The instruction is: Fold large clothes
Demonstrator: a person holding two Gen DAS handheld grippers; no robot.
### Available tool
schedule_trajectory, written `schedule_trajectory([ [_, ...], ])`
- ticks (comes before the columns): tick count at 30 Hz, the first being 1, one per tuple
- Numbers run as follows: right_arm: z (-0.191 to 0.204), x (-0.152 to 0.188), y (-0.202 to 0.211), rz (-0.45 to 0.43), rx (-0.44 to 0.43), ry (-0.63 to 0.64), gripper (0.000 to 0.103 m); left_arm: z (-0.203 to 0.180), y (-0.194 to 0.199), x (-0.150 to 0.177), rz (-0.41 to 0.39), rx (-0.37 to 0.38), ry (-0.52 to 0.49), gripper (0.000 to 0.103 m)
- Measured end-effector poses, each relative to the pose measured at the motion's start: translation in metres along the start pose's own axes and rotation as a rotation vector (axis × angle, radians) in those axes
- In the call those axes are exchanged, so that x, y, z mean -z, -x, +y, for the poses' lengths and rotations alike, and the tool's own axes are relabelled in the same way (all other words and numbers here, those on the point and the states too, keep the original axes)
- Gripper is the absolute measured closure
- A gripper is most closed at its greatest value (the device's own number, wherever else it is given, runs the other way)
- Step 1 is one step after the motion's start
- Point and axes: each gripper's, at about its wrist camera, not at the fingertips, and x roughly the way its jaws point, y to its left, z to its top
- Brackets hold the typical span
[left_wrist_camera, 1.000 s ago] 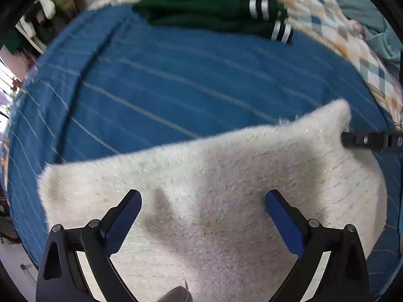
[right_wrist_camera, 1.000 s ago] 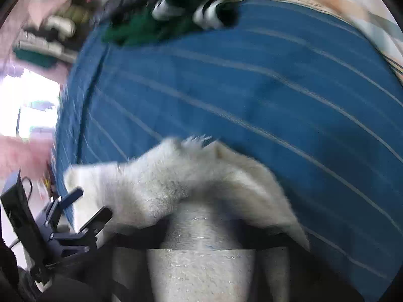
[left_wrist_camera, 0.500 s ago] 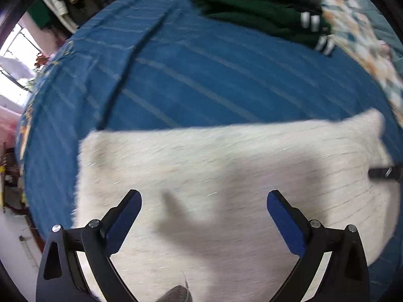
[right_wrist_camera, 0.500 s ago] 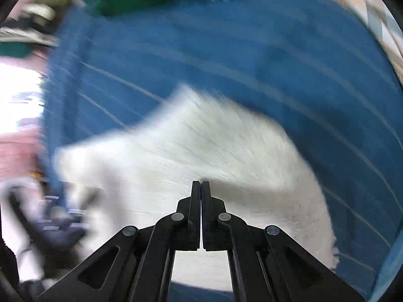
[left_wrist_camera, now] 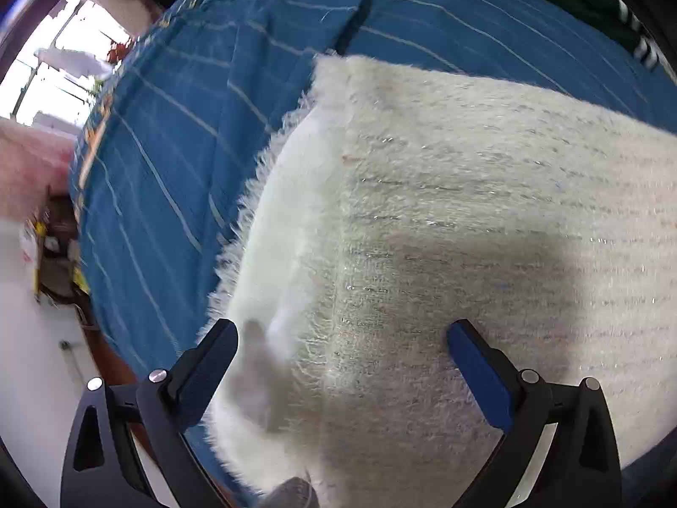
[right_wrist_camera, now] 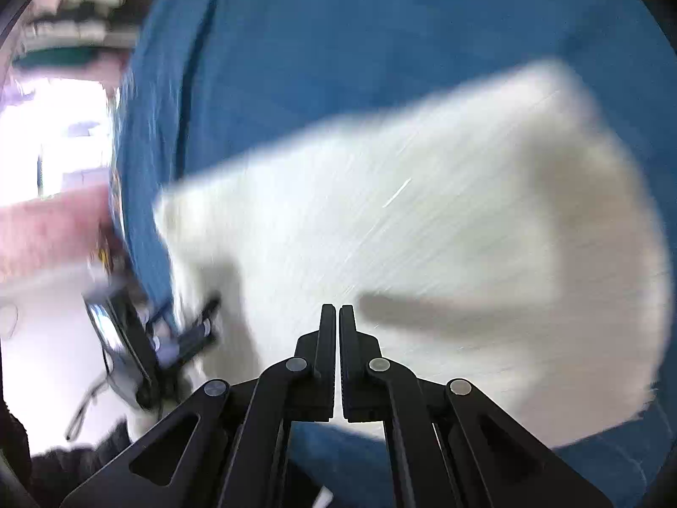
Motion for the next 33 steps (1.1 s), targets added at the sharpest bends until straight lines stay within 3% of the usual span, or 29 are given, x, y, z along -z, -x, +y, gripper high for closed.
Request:
schedule_trajectory([
  [1, 0.003, 0.000, -0.030, 0.058, 0.061, 0.013, 0.102, 0.000, -0.003, 0.001, -0.004, 0.006, 0.007, 0.000],
  [3, -0.006, -0.004, -0.071, 0.070, 0.161, 0.005, 0.103, 0.003, -0.008, 0.001, -0.010, 0.024, 0.022, 0.000],
  [6, -0.024, -0.011, -0.078, 0.092, 0.119, -0.076, 0.103, 0.010, -0.013, 0.000, -0.030, 0.069, 0.048, 0.000],
  [9, -0.025, -0.008, -0.065, 0.090, 0.115, -0.045, 0.103, 0.017, -0.018, -0.003, -0.088, 0.139, 0.095, 0.000],
  [11, -0.027, 0.001, -0.047, 0.032, 0.060, -0.034, 0.097, 0.017, -0.020, -0.008, -0.074, 0.167, 0.105, 0.000],
  [12, -0.034, 0.011, -0.031, -0.029, -0.007, -0.041, 0.094, 0.016, -0.019, -0.012, -0.044, 0.162, 0.091, 0.000],
  [13, -0.042, 0.022, -0.016, -0.094, -0.068, -0.059, 0.079, 0.015, -0.016, -0.016, -0.035, 0.146, 0.078, 0.000],
  [14, -0.051, 0.035, 0.003, -0.173, -0.117, -0.079, 0.057, 0.012, -0.008, -0.019, -0.039, 0.111, 0.056, 0.000],
  [16, -0.081, 0.077, 0.044, -0.340, -0.123, -0.168, 0.042, -0.002, 0.013, -0.020, -0.088, 0.058, 0.002, 0.000],
  [18, -0.111, 0.114, 0.062, -0.423, -0.085, -0.281, 0.041, -0.024, 0.039, -0.019, -0.143, 0.059, -0.062, 0.000],
  [21, -0.176, 0.186, 0.072, -0.516, -0.074, -0.556, 0.041, -0.070, 0.074, -0.023, -0.194, 0.153, -0.120, 0.000],
  [22, -0.193, 0.196, 0.070, -0.533, -0.083, -0.607, 0.041, -0.088, 0.080, -0.027, -0.196, 0.183, -0.134, 0.000],
  [24, -0.238, 0.221, 0.059, -0.570, -0.168, -0.721, 0.041, -0.116, 0.077, -0.037, -0.176, 0.232, -0.141, 0.000],
  [25, -0.238, 0.221, 0.036, -0.592, -0.215, -0.741, 0.041, -0.134, 0.069, -0.041, -0.153, 0.251, -0.150, 0.000],
  [26, -0.256, 0.222, 0.025, -0.624, -0.317, -0.748, 0.041, -0.152, 0.057, -0.047, -0.124, 0.243, -0.166, 0.000],
  [30, -0.254, 0.192, -0.016, -0.715, -0.570, -0.707, 0.041, -0.164, 0.034, -0.063, -0.101, 0.258, -0.178, 0.000],
  [33, -0.248, 0.162, -0.022, -0.743, -0.660, -0.615, 0.041, -0.156, 0.032, -0.064, -0.096, 0.299, -0.191, 0.000],
])
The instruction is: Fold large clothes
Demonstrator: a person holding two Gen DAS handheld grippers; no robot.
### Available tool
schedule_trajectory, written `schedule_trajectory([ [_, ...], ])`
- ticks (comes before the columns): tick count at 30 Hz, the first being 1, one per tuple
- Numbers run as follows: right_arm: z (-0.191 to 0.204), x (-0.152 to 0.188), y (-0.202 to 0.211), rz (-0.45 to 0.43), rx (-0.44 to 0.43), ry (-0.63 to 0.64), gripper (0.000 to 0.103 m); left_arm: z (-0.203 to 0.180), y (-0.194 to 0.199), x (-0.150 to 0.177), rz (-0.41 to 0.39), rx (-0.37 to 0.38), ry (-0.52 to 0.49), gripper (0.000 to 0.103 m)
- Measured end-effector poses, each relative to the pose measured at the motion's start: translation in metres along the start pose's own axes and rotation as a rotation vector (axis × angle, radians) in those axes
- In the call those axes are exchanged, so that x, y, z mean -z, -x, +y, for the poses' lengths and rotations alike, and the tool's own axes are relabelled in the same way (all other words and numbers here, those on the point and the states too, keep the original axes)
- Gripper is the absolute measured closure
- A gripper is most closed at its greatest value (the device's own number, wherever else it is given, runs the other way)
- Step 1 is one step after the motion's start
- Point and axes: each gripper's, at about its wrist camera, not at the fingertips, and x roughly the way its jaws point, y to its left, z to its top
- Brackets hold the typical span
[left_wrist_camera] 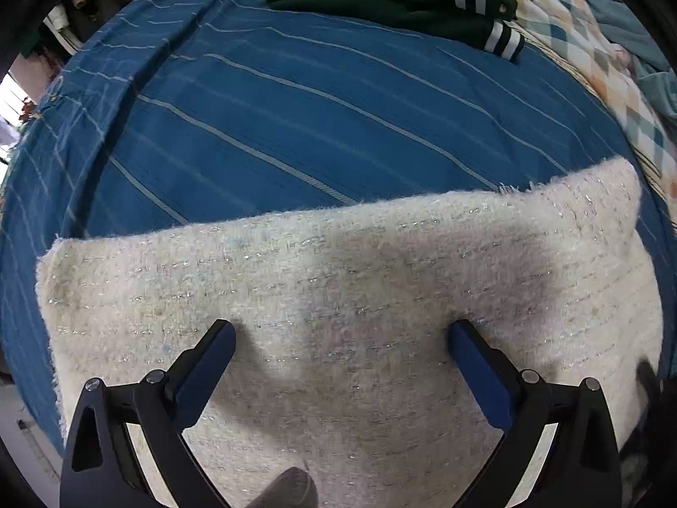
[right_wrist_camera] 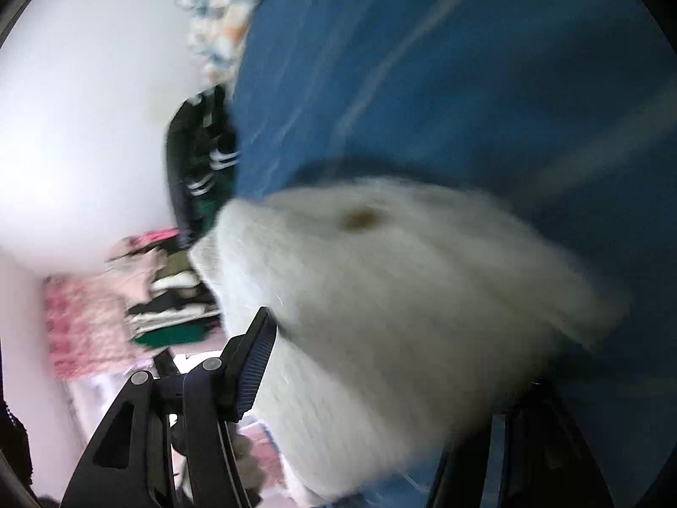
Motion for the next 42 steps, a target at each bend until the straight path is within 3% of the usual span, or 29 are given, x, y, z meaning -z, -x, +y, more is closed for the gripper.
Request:
schedule_trajectory([
  [1, 0.005, -0.003, -0.010, 0.008, -0.006, 0.021, 0.041, 0.004, -0.002, 0.000, 0.001, 0.008, 0.001, 0.000],
  [3, 0.013, -0.014, -0.021, 0.006, -0.011, 0.044, 0.056, 0.008, -0.003, 0.000, -0.004, 0.011, -0.008, 0.000],
  [4, 0.019, -0.018, -0.028, 0.000, -0.019, 0.044, 0.069, 0.013, -0.002, 0.000, -0.009, 0.005, -0.015, 0.000],
  [5, 0.025, -0.018, -0.031, -0.020, -0.033, 0.037, 0.073, 0.016, -0.002, 0.000, -0.014, 0.003, -0.024, 0.000],
  [9, 0.059, -0.010, -0.002, -0.079, -0.080, 0.062, 0.078, 0.008, -0.002, -0.002, -0.004, 0.008, -0.029, 0.000],
  [12, 0.094, 0.005, 0.022, -0.105, -0.086, 0.107, 0.079, -0.002, -0.008, -0.012, -0.008, 0.063, -0.065, 0.000],
  [15, 0.132, 0.012, 0.052, -0.160, -0.049, 0.157, 0.079, -0.036, -0.011, -0.017, -0.003, 0.162, -0.124, 0.000],
  [18, 0.161, 0.018, 0.088, -0.213, 0.044, 0.268, 0.079, -0.062, -0.020, -0.024, 0.021, 0.260, -0.151, 0.000],
  [21, 0.192, 0.030, 0.097, -0.221, 0.143, 0.389, 0.079, -0.058, -0.014, -0.032, 0.033, 0.283, -0.121, 0.000],
  [25, 0.248, 0.063, 0.063, -0.156, 0.183, 0.568, 0.079, 0.016, 0.032, -0.020, -0.009, 0.309, 0.010, 0.002],
  [29, 0.298, 0.129, 0.001, -0.040, 0.233, 0.785, 0.079, 0.133, 0.082, 0.031, -0.059, 0.172, 0.149, 0.002],
  [32, 0.317, 0.193, -0.063, 0.091, 0.269, 0.934, 0.079, 0.214, 0.102, 0.083, -0.032, 0.069, 0.259, 0.002],
  [35, 0.308, 0.269, -0.136, 0.231, 0.351, 1.115, 0.079, 0.263, 0.110, 0.123, 0.003, -0.033, 0.334, 0.002],
  [38, 0.273, 0.325, -0.193, 0.325, 0.464, 1.258, 0.078, 0.304, 0.113, 0.159, 0.041, -0.092, 0.413, 0.002],
  [42, 0.240, 0.358, -0.240, 0.425, 0.574, 1.296, 0.066, 0.314, 0.123, 0.174, 0.013, -0.104, 0.458, 0.002],
])
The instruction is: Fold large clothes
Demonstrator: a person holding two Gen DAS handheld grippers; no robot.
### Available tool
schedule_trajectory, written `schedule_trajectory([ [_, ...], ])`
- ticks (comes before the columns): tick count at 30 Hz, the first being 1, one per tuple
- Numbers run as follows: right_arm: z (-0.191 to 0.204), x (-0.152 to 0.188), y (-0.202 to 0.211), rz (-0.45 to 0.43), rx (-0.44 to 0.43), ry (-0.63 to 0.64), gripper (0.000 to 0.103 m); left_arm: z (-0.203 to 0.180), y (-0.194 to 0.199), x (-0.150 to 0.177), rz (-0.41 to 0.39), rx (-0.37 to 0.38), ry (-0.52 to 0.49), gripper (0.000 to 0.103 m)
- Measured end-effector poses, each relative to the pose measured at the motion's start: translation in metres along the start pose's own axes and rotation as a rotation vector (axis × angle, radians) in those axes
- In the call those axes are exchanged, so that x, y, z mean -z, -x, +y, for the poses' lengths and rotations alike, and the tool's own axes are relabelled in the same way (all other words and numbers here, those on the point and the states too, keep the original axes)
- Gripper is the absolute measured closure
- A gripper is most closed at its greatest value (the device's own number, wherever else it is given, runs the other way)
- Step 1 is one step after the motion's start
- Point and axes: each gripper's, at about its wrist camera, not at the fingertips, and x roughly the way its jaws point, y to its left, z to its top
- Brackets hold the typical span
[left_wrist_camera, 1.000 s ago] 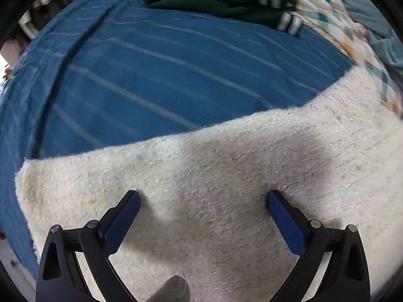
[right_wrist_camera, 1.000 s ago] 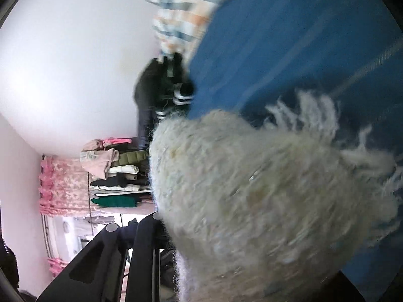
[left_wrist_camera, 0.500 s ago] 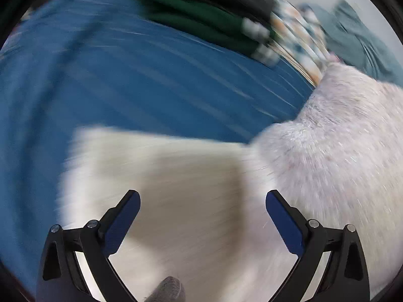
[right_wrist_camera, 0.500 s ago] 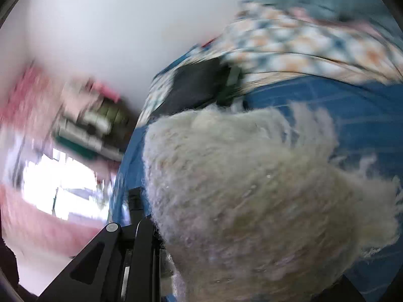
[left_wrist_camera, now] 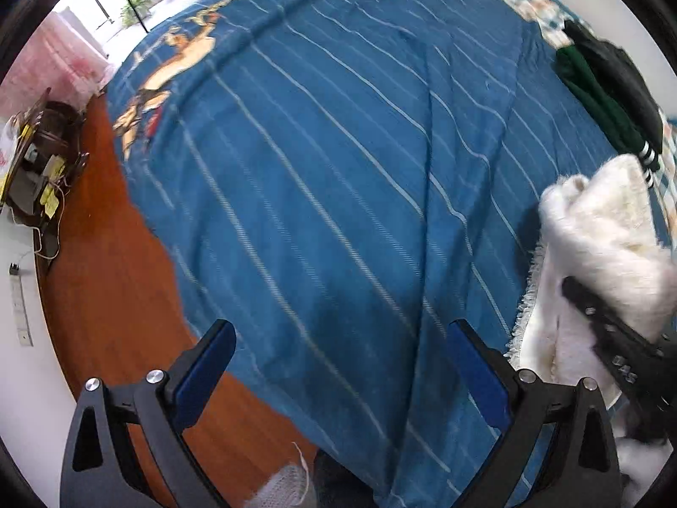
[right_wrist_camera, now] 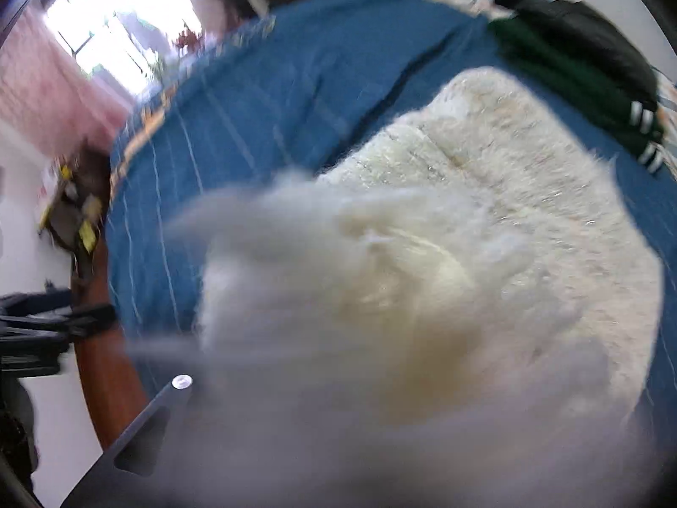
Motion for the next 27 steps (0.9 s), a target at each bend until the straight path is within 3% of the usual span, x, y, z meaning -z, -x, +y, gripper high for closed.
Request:
schedule_trajectory([
  [2, 0.003, -0.005, 0.002, 0.018, -0.033, 0.005, 0.033, 0.008, 0.011, 0.006, -0.011, 0.030, 0.034, 0.002],
  [3, 0.001, -0.007, 0.011, 0.034, -0.103, -0.012, 0.027, 0.008, 0.017, 0.009, -0.015, 0.070, 0.061, 0.002],
  [6, -0.014, -0.004, 0.047, 0.044, -0.232, -0.069, 0.024, -0.006, 0.029, 0.012, -0.017, 0.194, 0.126, 0.002],
  [8, -0.046, 0.006, 0.074, 0.035, -0.330, -0.179, 0.022, -0.017, 0.030, 0.010, -0.011, 0.268, 0.157, 0.002],
  [10, -0.076, 0.022, 0.096, 0.040, -0.318, -0.286, 0.021, -0.034, 0.028, 0.015, 0.012, 0.344, 0.185, 0.002],
  [13, -0.126, 0.050, 0.107, 0.054, -0.235, -0.416, 0.021, -0.060, 0.007, 0.021, 0.063, 0.471, 0.227, 0.002],
  [16, -0.175, 0.087, 0.109, 0.085, -0.159, -0.572, 0.021, -0.088, -0.017, 0.020, 0.089, 0.504, 0.231, 0.002],
  [20, -0.207, 0.116, 0.110, 0.070, -0.131, -0.707, 0.021, -0.118, -0.061, 0.002, 0.123, 0.567, 0.303, 0.002],
  [21, -0.212, 0.122, 0.110, 0.067, -0.130, -0.732, 0.021, -0.122, -0.065, -0.003, 0.109, 0.581, 0.314, 0.008],
  [22, -0.216, 0.127, 0.107, 0.066, -0.140, -0.758, 0.021, -0.127, -0.065, -0.008, 0.069, 0.579, 0.324, 0.047],
  [23, -0.218, 0.129, 0.105, 0.064, -0.147, -0.775, 0.021, -0.131, -0.062, -0.011, 0.046, 0.555, 0.322, 0.074],
  [25, -0.220, 0.127, 0.103, 0.061, -0.159, -0.790, 0.021, -0.131, -0.048, -0.011, 0.008, 0.537, 0.320, 0.083],
  [27, -0.219, 0.123, 0.100, 0.069, -0.164, -0.796, 0.021, -0.122, -0.024, 0.000, -0.017, 0.564, 0.349, 0.085],
])
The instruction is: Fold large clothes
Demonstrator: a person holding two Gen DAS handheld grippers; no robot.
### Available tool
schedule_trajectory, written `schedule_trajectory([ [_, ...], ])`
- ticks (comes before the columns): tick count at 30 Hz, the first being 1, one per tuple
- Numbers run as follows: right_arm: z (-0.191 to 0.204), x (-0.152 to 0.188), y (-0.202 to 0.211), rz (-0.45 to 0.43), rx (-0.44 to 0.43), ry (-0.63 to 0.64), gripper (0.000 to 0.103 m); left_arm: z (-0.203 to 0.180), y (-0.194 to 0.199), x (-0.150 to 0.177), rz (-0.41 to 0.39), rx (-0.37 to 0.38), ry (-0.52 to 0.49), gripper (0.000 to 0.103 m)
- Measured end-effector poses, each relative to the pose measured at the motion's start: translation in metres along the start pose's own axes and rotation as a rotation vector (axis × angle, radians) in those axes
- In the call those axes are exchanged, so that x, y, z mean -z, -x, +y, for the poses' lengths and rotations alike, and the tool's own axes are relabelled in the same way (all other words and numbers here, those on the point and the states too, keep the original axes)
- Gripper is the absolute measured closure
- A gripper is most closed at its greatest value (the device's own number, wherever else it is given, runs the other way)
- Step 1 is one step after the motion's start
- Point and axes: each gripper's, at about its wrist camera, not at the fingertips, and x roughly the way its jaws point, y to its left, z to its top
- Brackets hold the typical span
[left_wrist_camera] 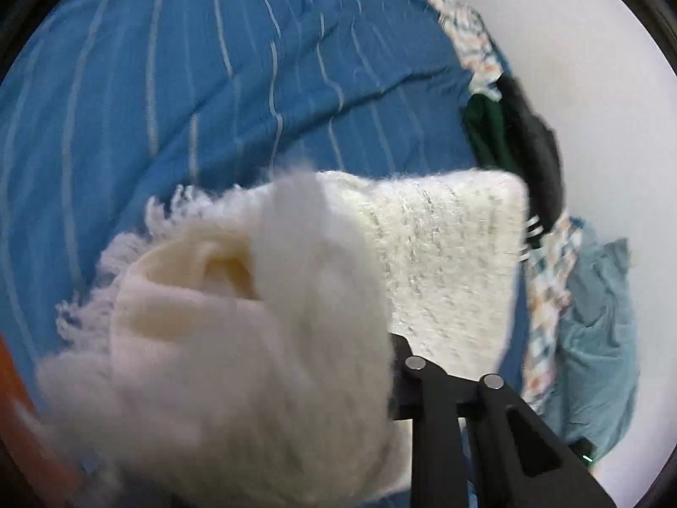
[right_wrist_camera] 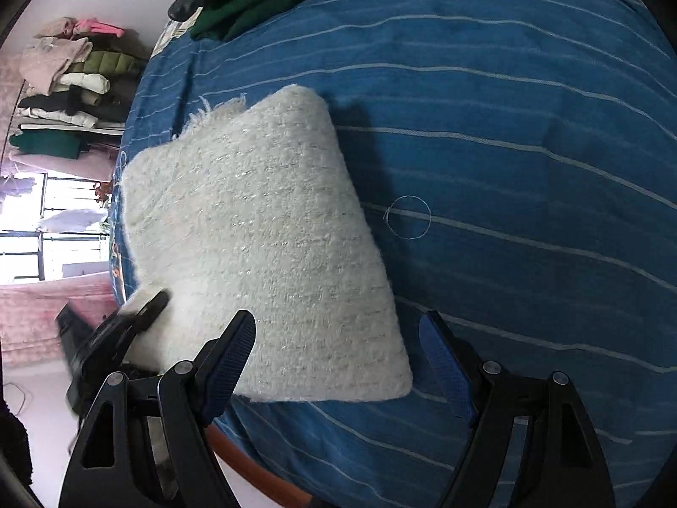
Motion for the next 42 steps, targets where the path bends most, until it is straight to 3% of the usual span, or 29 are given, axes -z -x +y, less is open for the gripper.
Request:
schedule_trajectory([
  [5, 0.019, -0.011, 0.003, 0.001, -0.029, 0.077, 0.022, 0.014, 0.037, 0.028, -0.036, -0.070, 0.024, 0.085],
  [9, 0.051, -0.022, -0.002, 0.015, -0.075, 0.165, 0.026, 0.060, 0.020, 0.038, 0.008, -0.114, 0.099, 0.084],
  [12, 0.082, -0.032, -0.021, 0.038, -0.091, 0.268, 0.058, 0.077, 0.006, 0.029, 0.050, -0.116, 0.100, 0.079],
  [13, 0.088, -0.035, -0.027, 0.041, -0.065, 0.291, 0.072, 0.075, 0.007, 0.027, 0.060, -0.106, 0.093, 0.076],
  [14, 0.096, -0.041, -0.041, 0.033, 0.007, 0.319, 0.075, 0.074, 0.009, 0.024, 0.076, -0.096, 0.081, 0.072],
  [15, 0.098, -0.046, -0.051, 0.042, 0.039, 0.323, 0.075, 0.071, 0.013, 0.023, 0.080, -0.088, 0.065, 0.070],
  [17, 0.098, -0.062, -0.078, 0.071, 0.098, 0.301, 0.075, 0.064, 0.028, 0.022, 0.077, -0.106, 0.012, 0.050],
  [19, 0.104, -0.076, -0.093, 0.098, 0.126, 0.322, 0.075, 0.059, 0.049, 0.027, 0.065, -0.145, -0.051, 0.044],
  [21, 0.106, -0.087, -0.088, 0.140, 0.111, 0.295, 0.074, 0.055, 0.067, 0.028, 0.056, -0.214, -0.114, 0.042],
  [22, 0.105, -0.089, -0.083, 0.153, 0.097, 0.284, 0.074, 0.051, 0.075, 0.028, 0.052, -0.253, -0.156, 0.032],
  [23, 0.102, -0.091, -0.075, 0.164, 0.074, 0.272, 0.070, 0.048, 0.081, 0.027, 0.048, -0.287, -0.194, 0.023],
  [24, 0.098, -0.092, -0.063, 0.157, 0.051, 0.262, 0.065, 0.040, 0.086, 0.023, 0.034, -0.324, -0.249, 0.021],
  [26, 0.089, -0.090, -0.044, 0.127, 0.040, 0.250, 0.041, 0.028, 0.088, 0.013, 0.002, -0.354, -0.337, 0.021],
  [27, 0.083, -0.089, -0.037, 0.115, 0.044, 0.245, 0.040, 0.024, 0.086, 0.006, -0.008, -0.361, -0.370, 0.021],
  [32, 0.049, -0.075, -0.023, 0.114, 0.008, 0.193, 0.040, -0.013, 0.031, -0.046, 0.009, -0.268, -0.488, 0.021],
  [37, 0.015, -0.058, -0.031, 0.109, 0.024, 0.133, 0.040, -0.033, -0.059, -0.067, 0.190, -0.186, -0.549, 0.021],
  [39, 0.005, -0.053, -0.036, 0.112, 0.016, 0.109, 0.040, -0.038, -0.074, -0.061, 0.200, -0.185, -0.587, 0.023],
  [40, 0.001, -0.052, -0.037, 0.114, 0.012, 0.098, 0.040, -0.045, -0.075, -0.059, 0.172, -0.183, -0.609, 0.035],
  [41, -0.004, -0.051, -0.039, 0.117, 0.009, 0.091, 0.040, -0.049, -0.072, -0.057, 0.152, -0.161, -0.630, 0.078],
  [42, -0.007, -0.051, -0.040, 0.118, 0.013, 0.085, 0.040, -0.055, -0.067, -0.056, 0.132, -0.181, -0.645, 0.085],
])
